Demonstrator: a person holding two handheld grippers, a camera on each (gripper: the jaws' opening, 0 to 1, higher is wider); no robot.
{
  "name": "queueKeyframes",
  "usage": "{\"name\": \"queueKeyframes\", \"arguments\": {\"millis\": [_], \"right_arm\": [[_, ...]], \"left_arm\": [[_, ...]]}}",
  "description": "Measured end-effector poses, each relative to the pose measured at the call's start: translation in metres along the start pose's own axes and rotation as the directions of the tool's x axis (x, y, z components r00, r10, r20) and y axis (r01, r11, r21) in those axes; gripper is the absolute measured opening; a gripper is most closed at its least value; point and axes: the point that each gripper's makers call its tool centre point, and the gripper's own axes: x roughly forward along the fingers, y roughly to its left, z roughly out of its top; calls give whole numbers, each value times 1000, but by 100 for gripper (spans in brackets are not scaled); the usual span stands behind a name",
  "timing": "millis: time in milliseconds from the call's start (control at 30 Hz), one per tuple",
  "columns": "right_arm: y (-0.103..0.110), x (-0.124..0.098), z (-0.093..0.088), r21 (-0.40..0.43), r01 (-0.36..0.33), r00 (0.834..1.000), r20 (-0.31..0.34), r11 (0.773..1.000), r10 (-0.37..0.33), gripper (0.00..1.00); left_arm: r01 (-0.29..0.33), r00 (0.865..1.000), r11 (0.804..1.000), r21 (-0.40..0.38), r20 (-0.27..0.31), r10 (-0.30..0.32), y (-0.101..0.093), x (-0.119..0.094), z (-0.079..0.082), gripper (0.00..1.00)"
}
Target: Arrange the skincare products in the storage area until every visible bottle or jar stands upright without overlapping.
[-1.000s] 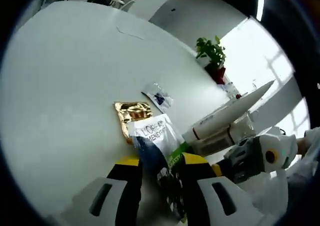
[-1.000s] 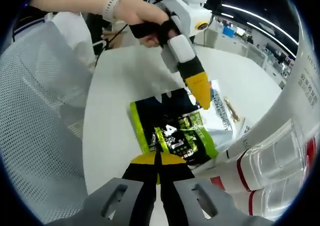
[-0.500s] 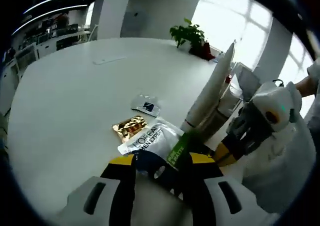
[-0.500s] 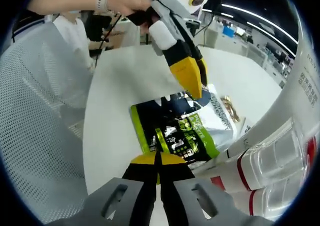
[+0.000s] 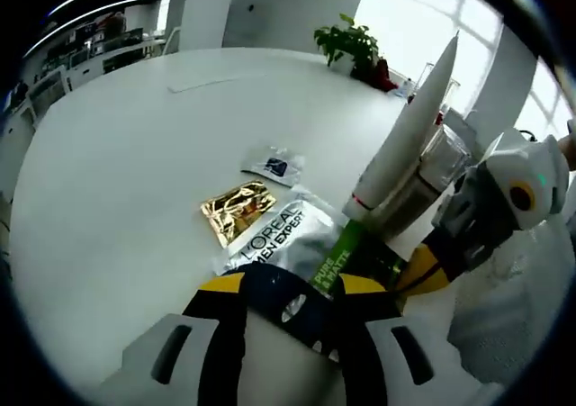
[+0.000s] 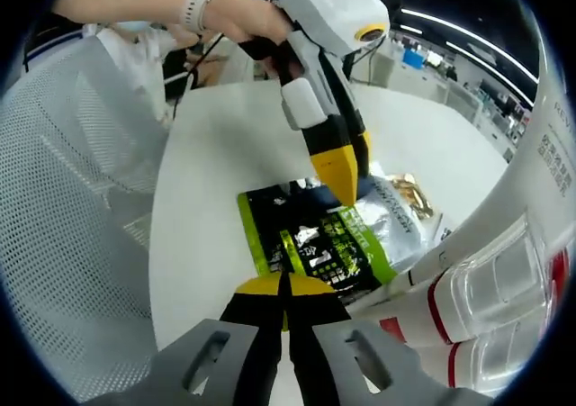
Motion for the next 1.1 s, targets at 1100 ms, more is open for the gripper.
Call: {"name": "queueKeyframes", "arguments": {"millis": [1100], "right_arm": [[3, -3, 6, -16, -15, 999, -46, 1000, 14, 1]], "left_arm": [[-61, 997, 998, 33, 40, 60, -33, -47, 1, 32]]}}
